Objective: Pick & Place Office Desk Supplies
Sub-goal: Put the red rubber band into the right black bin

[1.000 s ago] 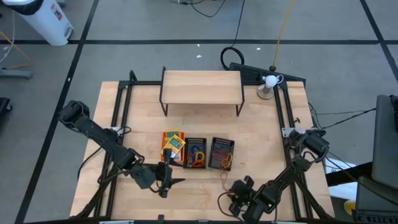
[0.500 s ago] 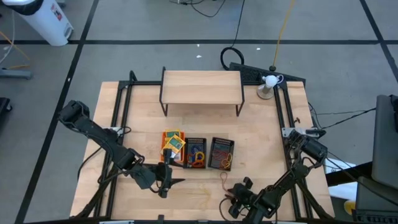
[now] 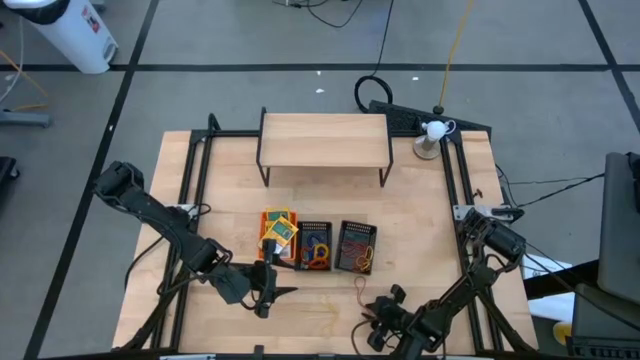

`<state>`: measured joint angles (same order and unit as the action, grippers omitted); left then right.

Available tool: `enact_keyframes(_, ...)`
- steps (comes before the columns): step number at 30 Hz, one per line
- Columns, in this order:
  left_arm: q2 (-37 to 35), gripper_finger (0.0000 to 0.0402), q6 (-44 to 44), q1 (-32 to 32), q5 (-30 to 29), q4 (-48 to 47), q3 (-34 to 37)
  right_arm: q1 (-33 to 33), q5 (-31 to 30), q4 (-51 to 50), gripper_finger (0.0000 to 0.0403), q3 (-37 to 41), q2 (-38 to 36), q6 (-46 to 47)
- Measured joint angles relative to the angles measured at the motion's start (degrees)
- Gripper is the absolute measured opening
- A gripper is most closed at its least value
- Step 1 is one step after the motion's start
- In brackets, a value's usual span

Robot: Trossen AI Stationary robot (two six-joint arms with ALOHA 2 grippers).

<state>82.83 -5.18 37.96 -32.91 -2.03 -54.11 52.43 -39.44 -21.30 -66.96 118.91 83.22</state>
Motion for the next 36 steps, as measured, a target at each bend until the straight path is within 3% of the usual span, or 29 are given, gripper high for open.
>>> enact_keyframes(7, 0.0, 0.0225, 0.1, 0.0, 0.0, 0.0, 0.0, -1.5, 3.8, -0.4, 0.0097, -0.1, 3.0, 1.3)
enact_keyframes(17, 0.0, 0.0225, 0.1, 0.0, 0.0, 0.1, 0.0, -1.8, 4.2, 0.0, 0.0006, -0.2, 4.0, 2.3)
enact_keyframes(26, 0.0, 0.0225, -0.1, 0.0, 0.0, 0.1, 0.0, -2.2, 3.4, -2.1, 0.0001, -0.2, 2.6, 6.9)
enact_keyframes(31, 0.0, 0.0225, -0.1, 0.0, 0.0, 0.2, 0.0, -3.8, 3.4, -2.9, 0.0, -2.1, -1.7, -0.3)
enact_keyframes(36, 0.0, 0.0225, 0.0, -0.1, -0.1, 0.3, 0.0, -5.5, -1.9, -4.4, 0.0, -5.0, -5.9, -12.4)
